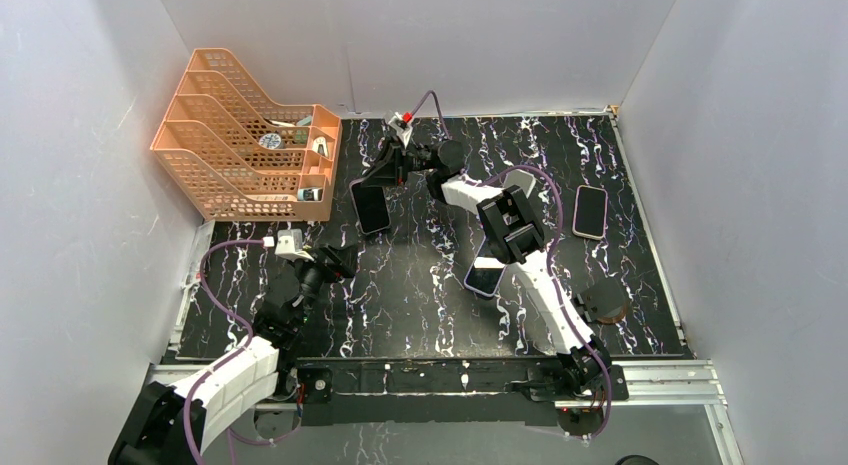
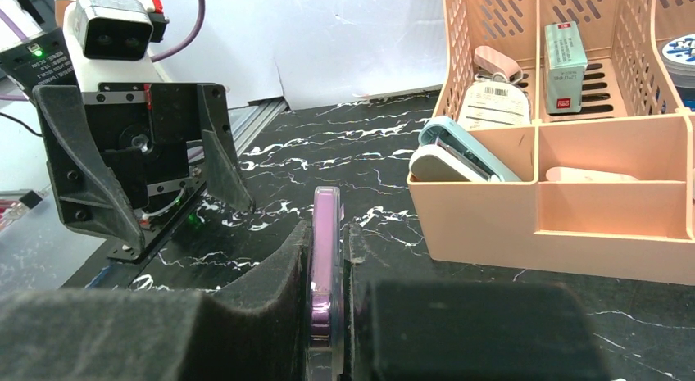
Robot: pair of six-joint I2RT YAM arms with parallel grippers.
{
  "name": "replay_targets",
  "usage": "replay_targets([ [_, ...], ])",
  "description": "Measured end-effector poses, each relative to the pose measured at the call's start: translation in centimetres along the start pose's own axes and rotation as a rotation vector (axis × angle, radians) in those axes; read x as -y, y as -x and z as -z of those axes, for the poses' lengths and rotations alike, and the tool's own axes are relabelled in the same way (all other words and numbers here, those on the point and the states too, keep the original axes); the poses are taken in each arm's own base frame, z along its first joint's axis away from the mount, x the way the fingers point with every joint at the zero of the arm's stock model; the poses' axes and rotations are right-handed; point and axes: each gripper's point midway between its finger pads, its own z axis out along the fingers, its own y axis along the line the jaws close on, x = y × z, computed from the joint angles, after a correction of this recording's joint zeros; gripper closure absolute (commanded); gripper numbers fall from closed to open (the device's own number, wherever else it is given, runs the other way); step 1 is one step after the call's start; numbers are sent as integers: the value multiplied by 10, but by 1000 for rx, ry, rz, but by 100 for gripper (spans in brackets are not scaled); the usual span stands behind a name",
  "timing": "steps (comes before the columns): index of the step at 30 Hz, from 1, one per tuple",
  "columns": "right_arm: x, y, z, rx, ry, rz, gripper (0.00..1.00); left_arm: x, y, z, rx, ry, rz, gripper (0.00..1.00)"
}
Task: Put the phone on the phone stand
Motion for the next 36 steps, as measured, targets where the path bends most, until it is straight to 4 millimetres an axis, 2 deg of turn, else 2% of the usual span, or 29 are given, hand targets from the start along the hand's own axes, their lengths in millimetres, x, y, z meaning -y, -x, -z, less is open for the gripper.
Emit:
replay_targets([
  [12,5,-2,0,9,-16,4,98,0,0,0,1,0,0,17],
  [15,6,-3,1,7,-19,3,83,0,1,0,2,0,0,17],
  [19,7,-4,1,4,-20,8,57,0,0,0,1,0,0,17],
  [26,6,-7,1,-13,-13,13,28,-1,-1,1,-4,3,-1,17],
  [30,7,-8,2,-16,-15,10,20,-1,-1,1,-5,3,-1,17],
  [34,11,-4,6,-1,-32,9,18,0,0,1,-1,1,0,17],
  [36,18,4,15,29,-65,7,18,0,1,1,1,-1,-1,17],
])
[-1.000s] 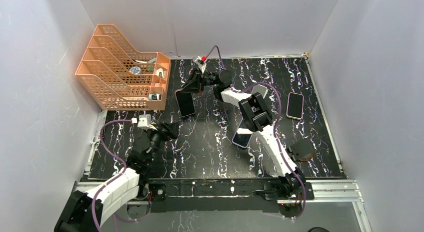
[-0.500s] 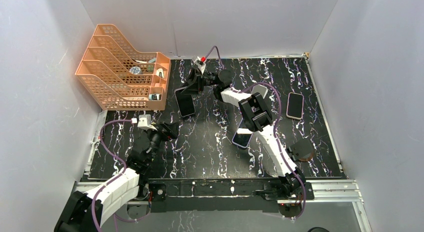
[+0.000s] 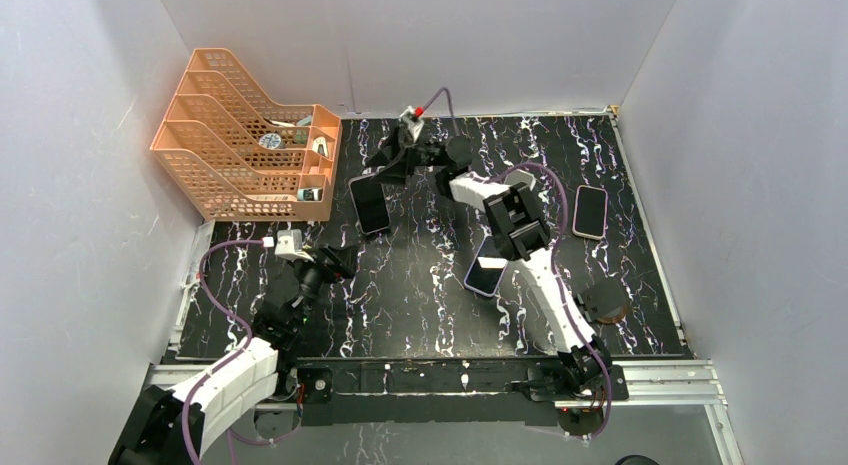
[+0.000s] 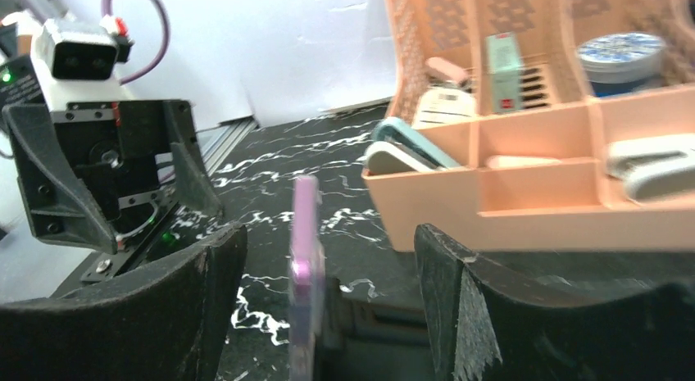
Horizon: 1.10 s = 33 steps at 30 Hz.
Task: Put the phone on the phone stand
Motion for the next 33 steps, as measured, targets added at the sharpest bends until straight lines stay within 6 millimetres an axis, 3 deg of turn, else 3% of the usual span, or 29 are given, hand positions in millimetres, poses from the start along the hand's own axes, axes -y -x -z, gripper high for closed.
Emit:
replay_targets([
  [3,17,16,32,82,-100,-21,18,0,-2,1,-8,-5,-11,21],
  [7,38,34,126,215,-359,-94,15,3,-9,1,-40,-31,-43,26],
  [9,37,46,176,277,-506,-118,2,3,-13,2,-62,-41,-59,24],
  [10,33,52,196,302,-576,-127,2,4,-16,1,-74,-48,-69,23],
  [12,17,65,215,323,-695,-130,1,7,-19,0,-91,-57,-86,22],
  [14,-3,81,211,307,-800,-105,1,16,-24,-2,-118,-81,-118,22],
  [15,-17,94,200,286,-846,-70,1,23,-26,-4,-129,-97,-141,22],
  [20,-116,161,120,250,-918,178,1,74,-39,-13,-179,-201,-276,23],
  [21,-130,169,115,253,-935,193,1,82,-42,-15,-187,-208,-305,23],
  [23,-140,177,129,264,-1043,167,1,93,-47,-21,-199,-198,-366,23],
  [25,-128,166,161,250,-1225,62,1,98,-51,-26,-205,-162,-428,23],
  [27,-113,134,192,192,-1399,-84,1,99,-53,-30,-204,-120,-479,23],
  [30,-103,62,240,56,-1658,-329,1,96,-52,-31,-192,-52,-542,23],
  [31,-106,29,255,-21,-1746,-428,1,93,-50,-30,-184,-25,-559,23],
  [33,-117,-9,272,-126,-1845,-551,1,89,-46,-29,-163,28,-589,23],
])
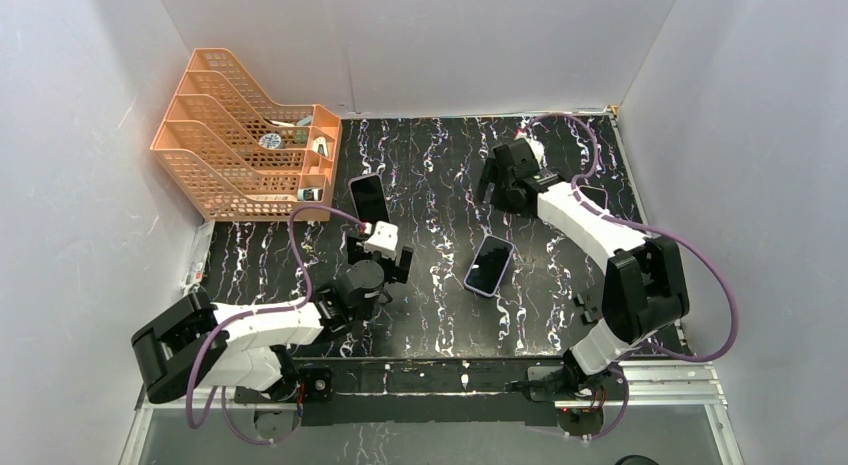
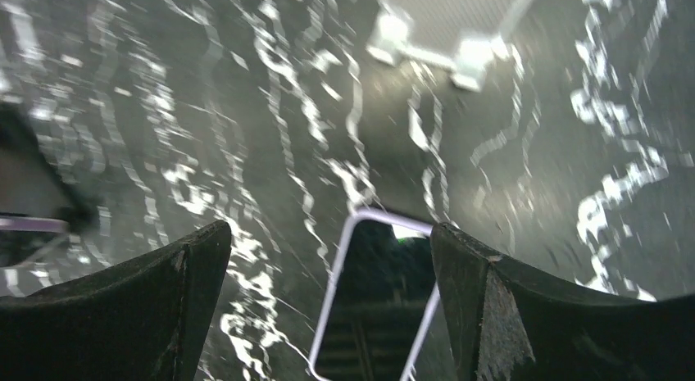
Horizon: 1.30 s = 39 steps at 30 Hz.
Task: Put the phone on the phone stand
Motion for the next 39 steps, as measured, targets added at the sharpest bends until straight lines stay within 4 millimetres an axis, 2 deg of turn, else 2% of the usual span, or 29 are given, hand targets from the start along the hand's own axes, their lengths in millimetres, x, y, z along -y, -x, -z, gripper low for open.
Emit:
replay_targets([
  [3,25,-30,2,-115,-116,-19,1,-10,-1,3,1,69,-23,23],
  [7,34,-31,11,-132,-184,-57,1,-15,0,4,2,94,-26,22],
  [11,42,-41,7,-158,-234,-82,1,-11,1,4,3,77,-10,18],
  [13,48,-56,-2,-196,-259,-86,1,-8,-2,4,-3,60,-6,13],
  [16,58,-89,-18,-281,-289,-88,1,-1,-7,3,-18,30,-8,4],
  [20,67,-122,-28,-352,-298,-100,1,5,-9,3,-25,-2,1,2],
  [30,60,-117,-36,-313,-250,-108,1,16,-17,1,-41,-52,7,2],
  [39,50,-106,-43,-232,-180,-129,1,15,-25,4,-49,-63,7,2],
])
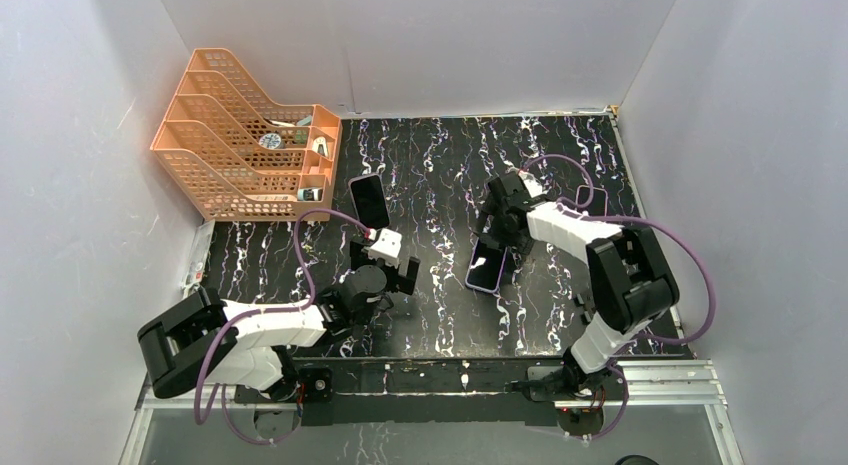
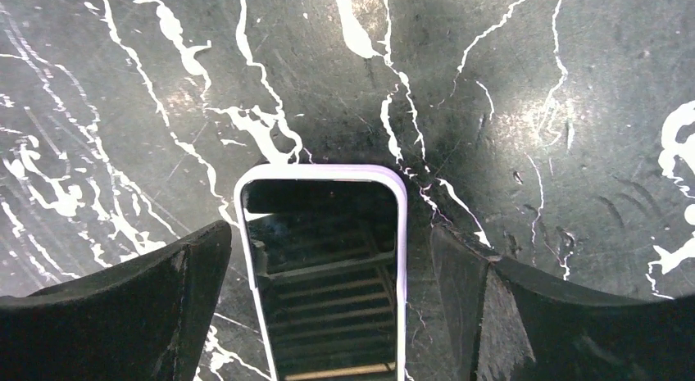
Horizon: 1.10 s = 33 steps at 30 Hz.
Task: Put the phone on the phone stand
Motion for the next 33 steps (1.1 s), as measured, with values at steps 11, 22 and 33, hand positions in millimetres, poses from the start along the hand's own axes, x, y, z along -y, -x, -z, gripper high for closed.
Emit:
replay_targets([
  [11,-7,11,12,63,59,1,1,4,3,0,14,-20,18,2],
  [22,-12,0,-1,3,13,79,1,10,-2,-1,1,-48,15,2],
  [33,-11,-7,-6,-29,-18,116,2,12,-6,-2,-9,-56,13,2],
])
